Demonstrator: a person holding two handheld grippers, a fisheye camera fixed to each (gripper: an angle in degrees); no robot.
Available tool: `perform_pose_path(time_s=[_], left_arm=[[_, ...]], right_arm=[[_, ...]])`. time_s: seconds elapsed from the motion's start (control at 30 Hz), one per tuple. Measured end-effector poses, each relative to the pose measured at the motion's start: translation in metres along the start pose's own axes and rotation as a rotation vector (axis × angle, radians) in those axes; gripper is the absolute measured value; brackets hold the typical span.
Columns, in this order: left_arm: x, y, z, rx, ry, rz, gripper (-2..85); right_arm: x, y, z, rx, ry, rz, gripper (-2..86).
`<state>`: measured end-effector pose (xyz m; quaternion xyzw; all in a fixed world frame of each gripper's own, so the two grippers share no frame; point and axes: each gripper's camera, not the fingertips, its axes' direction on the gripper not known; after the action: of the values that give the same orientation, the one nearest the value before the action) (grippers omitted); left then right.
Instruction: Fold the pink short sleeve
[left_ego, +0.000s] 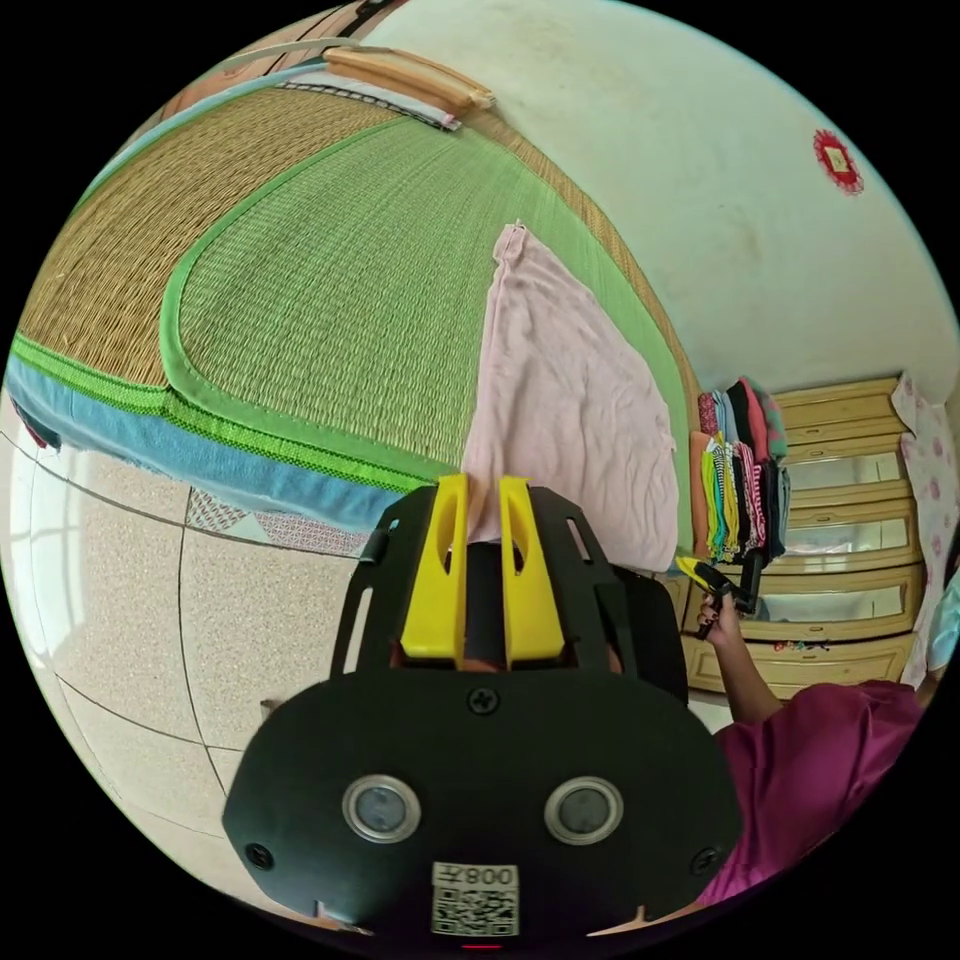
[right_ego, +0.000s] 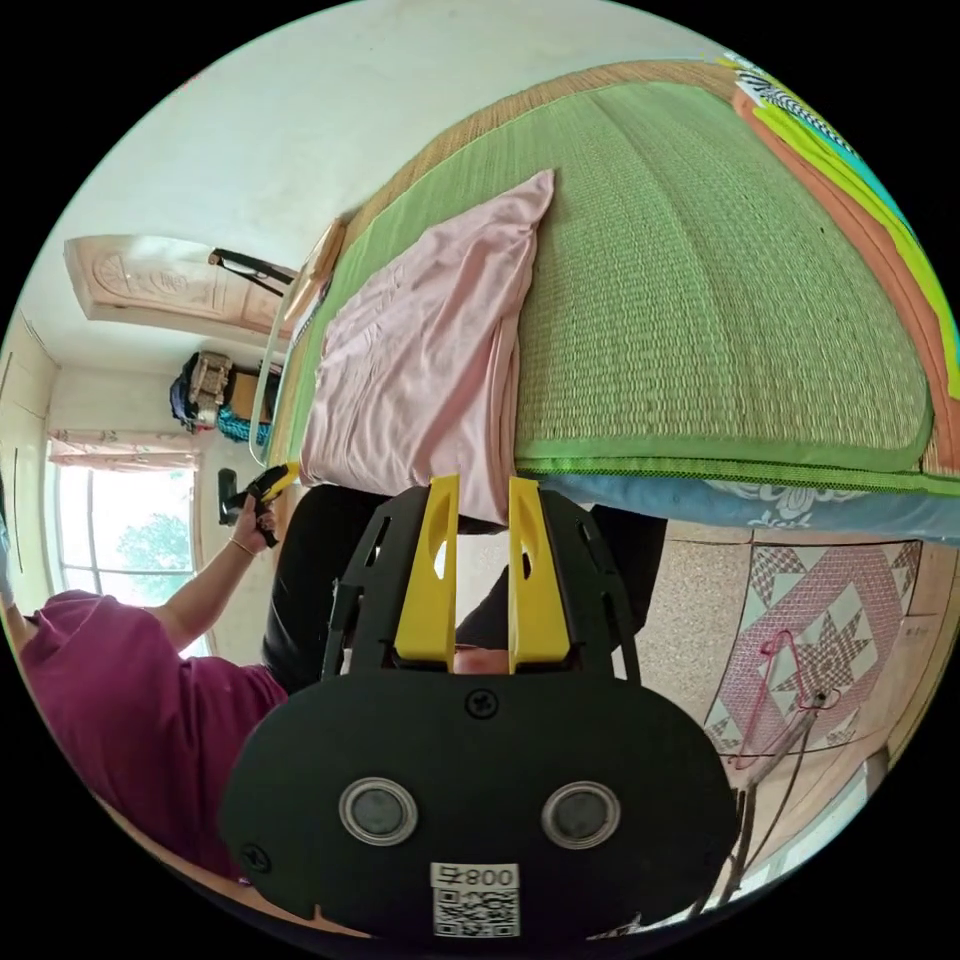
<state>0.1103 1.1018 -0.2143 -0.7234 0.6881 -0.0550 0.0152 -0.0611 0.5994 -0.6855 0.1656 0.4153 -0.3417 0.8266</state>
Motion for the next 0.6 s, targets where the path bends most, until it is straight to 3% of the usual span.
perform_pose_path(time_s=[0.2,0.6], left_arm=[[0.025,-0.017,-0.031,-0.025,-0.024,0.011,2.9],[0.080,-0.041,-0.130,0.054,0.116,-0.004,1.7]], right_arm=[[-0.017,-0.005,0.010,-0.035,0.108,-0.025,7.7],[-0.045,0.005,-0.024,-0.055,0.075,-0.112,1.4]])
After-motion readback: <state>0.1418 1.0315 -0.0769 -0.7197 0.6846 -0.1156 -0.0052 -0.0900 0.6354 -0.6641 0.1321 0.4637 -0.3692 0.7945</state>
